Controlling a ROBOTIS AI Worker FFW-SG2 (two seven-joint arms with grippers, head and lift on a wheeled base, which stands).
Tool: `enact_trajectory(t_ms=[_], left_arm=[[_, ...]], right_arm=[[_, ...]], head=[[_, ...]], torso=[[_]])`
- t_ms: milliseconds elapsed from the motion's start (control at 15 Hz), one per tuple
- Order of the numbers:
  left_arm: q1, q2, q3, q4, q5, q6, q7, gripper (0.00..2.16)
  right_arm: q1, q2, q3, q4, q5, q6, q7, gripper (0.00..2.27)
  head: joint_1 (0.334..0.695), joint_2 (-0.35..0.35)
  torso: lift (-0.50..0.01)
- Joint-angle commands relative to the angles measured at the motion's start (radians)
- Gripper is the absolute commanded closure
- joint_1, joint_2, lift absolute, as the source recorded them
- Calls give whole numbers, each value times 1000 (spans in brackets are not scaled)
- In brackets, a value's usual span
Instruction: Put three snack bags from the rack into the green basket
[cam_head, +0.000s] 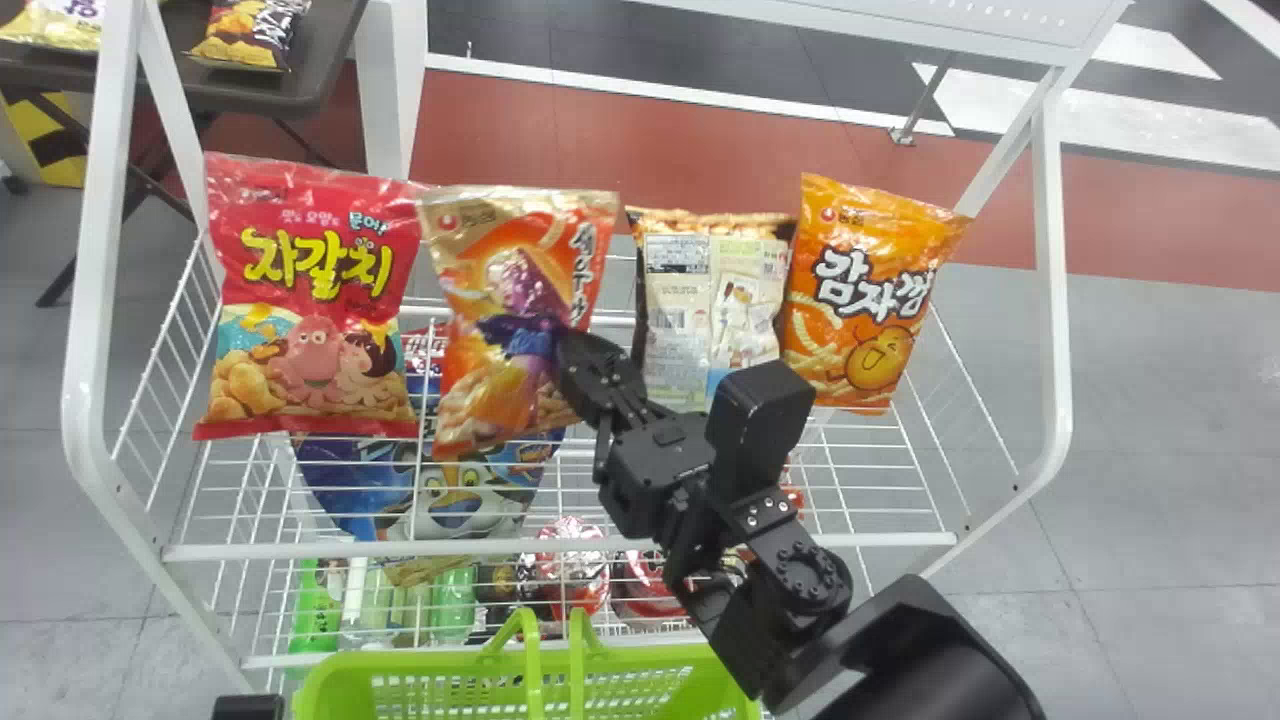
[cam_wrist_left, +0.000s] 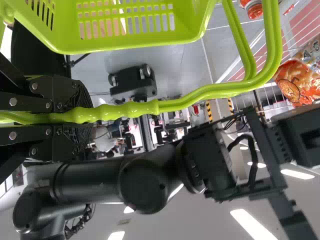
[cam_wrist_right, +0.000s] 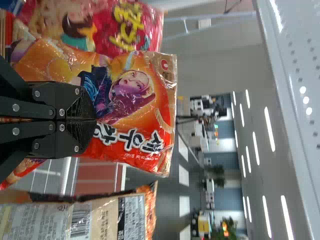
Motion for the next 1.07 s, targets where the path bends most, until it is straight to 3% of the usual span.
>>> enact_trajectory(t_ms=[0, 267, 467, 867, 1000], left_arm=[[0, 0, 2, -1, 0, 0, 0, 2071], [-2, 1, 2, -3, 0, 0, 0, 2071], [-11, 1, 6, 7, 2, 0, 1, 2071], [-17, -5, 41, 16, 8, -15, -3, 2074], [-17, -9, 51, 22, 9, -21, -2, 2071]], right_arm=[[35, -19, -13, -68, -11, 55, 54, 1986], [104, -42, -59, -162, -36, 98, 108, 1986], [173, -87, -131, -287, -79, 243, 143, 1986], [294, -185, -386, -475, -200, 503, 210, 1986], [318, -205, -444, -507, -205, 577, 224, 1986]], head=[[695, -237], [695, -222], [695, -235], [695, -350], [695, -350]], torso=[[0], [0], [0], [0], [0]])
